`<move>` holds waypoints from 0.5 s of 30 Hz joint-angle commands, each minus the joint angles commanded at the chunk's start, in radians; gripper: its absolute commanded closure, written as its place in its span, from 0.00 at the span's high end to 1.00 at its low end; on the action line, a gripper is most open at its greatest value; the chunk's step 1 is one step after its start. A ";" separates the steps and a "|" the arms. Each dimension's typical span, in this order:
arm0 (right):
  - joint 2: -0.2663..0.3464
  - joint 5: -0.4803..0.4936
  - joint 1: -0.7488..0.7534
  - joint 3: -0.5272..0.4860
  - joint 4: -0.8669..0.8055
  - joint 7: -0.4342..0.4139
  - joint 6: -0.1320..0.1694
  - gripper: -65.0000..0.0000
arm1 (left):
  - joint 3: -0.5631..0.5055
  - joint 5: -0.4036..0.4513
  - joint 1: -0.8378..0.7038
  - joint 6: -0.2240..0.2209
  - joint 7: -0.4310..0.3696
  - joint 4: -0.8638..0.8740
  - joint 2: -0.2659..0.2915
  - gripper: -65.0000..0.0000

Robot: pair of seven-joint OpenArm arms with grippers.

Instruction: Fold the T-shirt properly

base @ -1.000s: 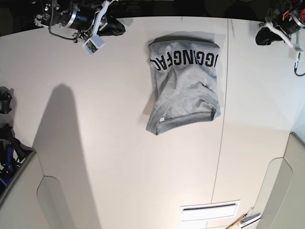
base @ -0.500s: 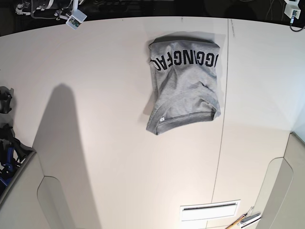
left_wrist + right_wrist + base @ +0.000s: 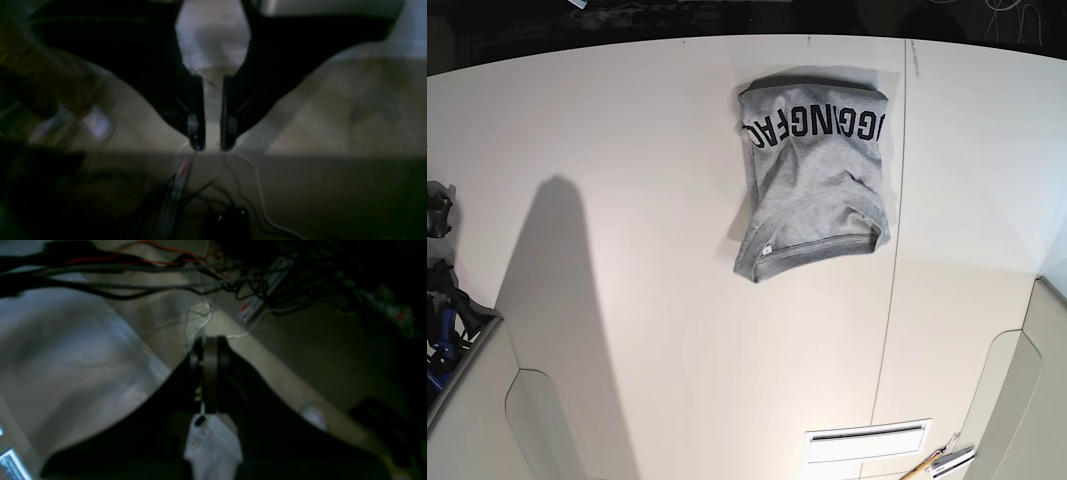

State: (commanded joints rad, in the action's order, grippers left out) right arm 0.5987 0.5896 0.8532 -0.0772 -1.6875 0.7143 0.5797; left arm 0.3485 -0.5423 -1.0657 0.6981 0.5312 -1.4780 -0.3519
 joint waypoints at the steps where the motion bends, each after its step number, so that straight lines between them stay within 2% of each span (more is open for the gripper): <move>1: 0.000 0.005 0.000 -0.002 0.032 0.000 0.000 0.00 | -0.046 0.031 0.004 -0.011 -0.051 0.039 0.000 0.14; 3: 0.000 0.021 -0.002 -0.018 0.088 0.000 0.000 0.00 | -0.131 0.067 0.020 -0.066 -0.116 0.113 0.000 0.14; 5: 0.000 0.019 -0.002 -0.051 0.130 0.000 0.000 0.00 | -0.203 0.076 0.050 -0.100 -0.117 0.192 0.000 0.14; 8: 0.000 0.009 -0.009 -0.124 0.185 0.000 0.000 0.00 | -0.299 0.076 0.115 -0.104 -0.117 0.322 0.000 0.14; 11: -0.001 -0.052 -0.060 -0.222 0.248 0.000 0.000 0.00 | -0.406 0.082 0.206 -0.106 -0.115 0.455 0.000 0.14; 12: -0.001 -0.067 -0.083 -0.256 0.273 0.000 0.000 0.00 | -0.445 0.097 0.235 -0.128 -0.098 0.500 0.000 0.14; 15: -0.001 -0.138 -0.159 -0.362 0.349 0.001 0.000 0.00 | -0.568 0.159 0.307 -0.250 -0.071 0.622 0.000 0.14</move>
State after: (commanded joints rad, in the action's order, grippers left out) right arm 0.5980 0.4511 0.6945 -0.4397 -1.3388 0.7151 0.5793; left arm -0.2192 -0.3836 -0.7586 0.4477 0.4603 -0.8562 -0.3519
